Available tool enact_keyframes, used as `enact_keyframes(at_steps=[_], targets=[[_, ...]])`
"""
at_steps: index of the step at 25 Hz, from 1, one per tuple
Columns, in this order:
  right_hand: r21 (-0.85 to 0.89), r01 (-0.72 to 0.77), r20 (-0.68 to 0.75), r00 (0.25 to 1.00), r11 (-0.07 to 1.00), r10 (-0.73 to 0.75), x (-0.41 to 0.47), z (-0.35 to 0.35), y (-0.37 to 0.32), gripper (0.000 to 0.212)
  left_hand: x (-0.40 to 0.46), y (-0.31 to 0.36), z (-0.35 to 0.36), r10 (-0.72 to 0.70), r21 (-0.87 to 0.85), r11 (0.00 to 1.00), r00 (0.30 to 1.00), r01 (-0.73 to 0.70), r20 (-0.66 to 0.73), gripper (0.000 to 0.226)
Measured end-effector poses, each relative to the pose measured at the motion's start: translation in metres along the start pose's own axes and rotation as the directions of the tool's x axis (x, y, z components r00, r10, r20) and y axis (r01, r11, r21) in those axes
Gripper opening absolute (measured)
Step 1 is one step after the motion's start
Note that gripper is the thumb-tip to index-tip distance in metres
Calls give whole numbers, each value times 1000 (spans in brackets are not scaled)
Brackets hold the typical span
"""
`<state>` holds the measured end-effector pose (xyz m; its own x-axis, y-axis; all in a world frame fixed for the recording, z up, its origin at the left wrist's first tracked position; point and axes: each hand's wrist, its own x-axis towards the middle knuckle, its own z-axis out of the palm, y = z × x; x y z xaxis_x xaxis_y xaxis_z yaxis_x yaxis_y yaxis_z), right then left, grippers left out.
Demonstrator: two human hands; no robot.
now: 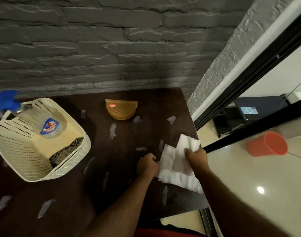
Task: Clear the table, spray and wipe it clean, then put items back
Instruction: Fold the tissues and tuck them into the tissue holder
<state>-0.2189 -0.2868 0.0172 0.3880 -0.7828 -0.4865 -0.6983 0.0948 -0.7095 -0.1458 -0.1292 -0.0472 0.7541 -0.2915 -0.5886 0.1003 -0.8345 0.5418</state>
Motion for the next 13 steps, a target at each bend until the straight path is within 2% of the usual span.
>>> enact_keyframes(at_steps=[2, 6, 10, 13], targets=[[-79, -13, -58, 998, 997, 8, 10, -22, 17, 11, -2, 20, 20, -3, 89, 996, 998, 8, -59, 37], [-172, -76, -64, 996, 982, 66, 19, -45, 50, 12, -3, 40, 47, -98, 159, 982, 994, 105, -48, 47], [-196, -152, -19, 988, 969, 151, 24, -49, 71, 27, -2, 43, 59, -94, 249, 963, 994, 106, -61, 31], [-161, -183, 13, 982, 970, 188, 28, -50, 73, 30, -5, 46, 55, -91, 164, 982, 995, 96, -39, 18]])
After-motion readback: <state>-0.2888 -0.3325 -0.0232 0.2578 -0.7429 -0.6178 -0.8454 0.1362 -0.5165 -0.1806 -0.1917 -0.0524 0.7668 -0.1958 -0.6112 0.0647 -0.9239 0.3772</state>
